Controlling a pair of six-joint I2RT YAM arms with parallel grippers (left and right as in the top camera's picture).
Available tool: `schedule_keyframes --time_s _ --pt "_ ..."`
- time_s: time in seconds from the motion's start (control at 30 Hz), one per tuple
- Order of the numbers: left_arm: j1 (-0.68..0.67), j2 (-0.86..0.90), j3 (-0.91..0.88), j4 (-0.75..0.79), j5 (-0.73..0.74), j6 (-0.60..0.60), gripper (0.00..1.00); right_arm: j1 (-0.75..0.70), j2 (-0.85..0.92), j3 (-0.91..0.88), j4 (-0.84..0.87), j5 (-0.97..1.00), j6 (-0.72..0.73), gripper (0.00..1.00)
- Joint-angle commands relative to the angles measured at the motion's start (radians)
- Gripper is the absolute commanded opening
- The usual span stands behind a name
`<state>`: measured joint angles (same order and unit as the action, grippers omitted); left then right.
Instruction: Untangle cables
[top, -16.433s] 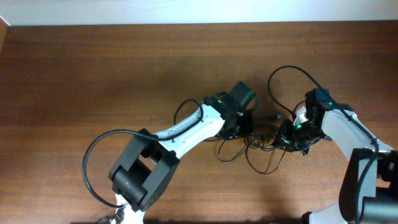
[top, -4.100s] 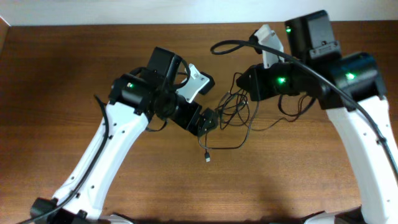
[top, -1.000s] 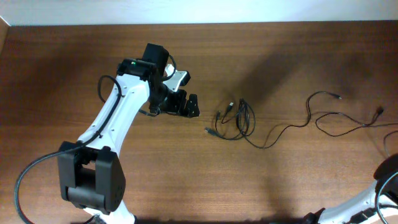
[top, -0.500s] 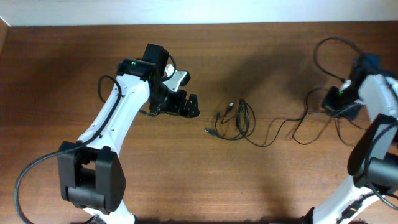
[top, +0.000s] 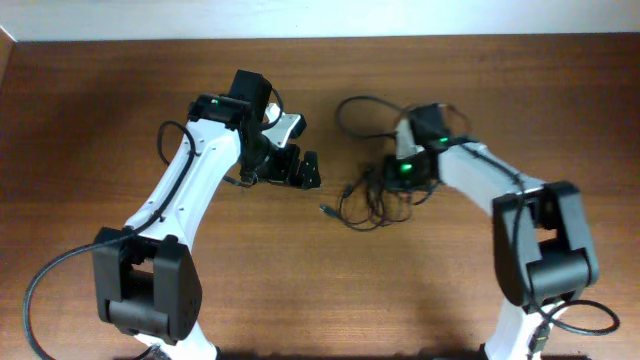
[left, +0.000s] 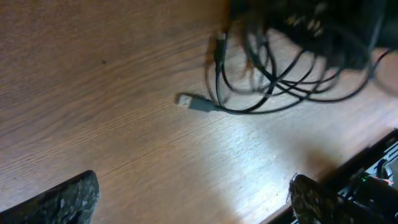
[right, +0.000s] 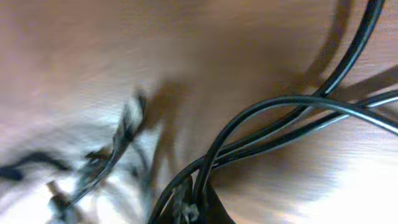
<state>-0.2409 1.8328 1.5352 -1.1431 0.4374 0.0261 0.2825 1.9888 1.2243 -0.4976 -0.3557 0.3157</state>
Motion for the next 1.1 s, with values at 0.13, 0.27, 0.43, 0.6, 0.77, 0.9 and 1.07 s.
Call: schedule_keyframes --time_s 0.13,0.27,0.43,0.6,0.77,0.9,1.07 --pt "0.000 -0.006 0.000 -0.001 0.011 0.016 0.99 0.267 0.014 -0.011 0.085 -0.035 0.130 0.05" --pt "0.000 -0.006 0.000 -0.001 0.011 0.016 0.99 0.224 -0.005 0.081 -0.026 -0.023 0.083 0.04" --pt "0.000 -0.006 0.000 -0.001 0.011 0.016 0.99 0.004 -0.052 0.436 -0.544 0.177 -0.037 0.04" --pt "0.000 -0.006 0.000 -0.001 0.011 0.016 0.99 -0.191 -0.052 0.801 -0.835 0.374 -0.129 0.04" --pt "0.000 -0.006 0.000 -0.001 0.011 0.016 0.99 -0.378 -0.047 0.884 -0.734 0.545 -0.128 0.04" --pt "0.000 -0.006 0.000 -0.001 0.011 0.016 0.99 -0.521 0.002 0.866 -0.675 0.550 -0.124 0.06" --pt "0.000 -0.006 0.000 -0.001 0.011 0.016 0.99 -0.593 0.034 0.866 -0.702 0.547 -0.125 0.99"
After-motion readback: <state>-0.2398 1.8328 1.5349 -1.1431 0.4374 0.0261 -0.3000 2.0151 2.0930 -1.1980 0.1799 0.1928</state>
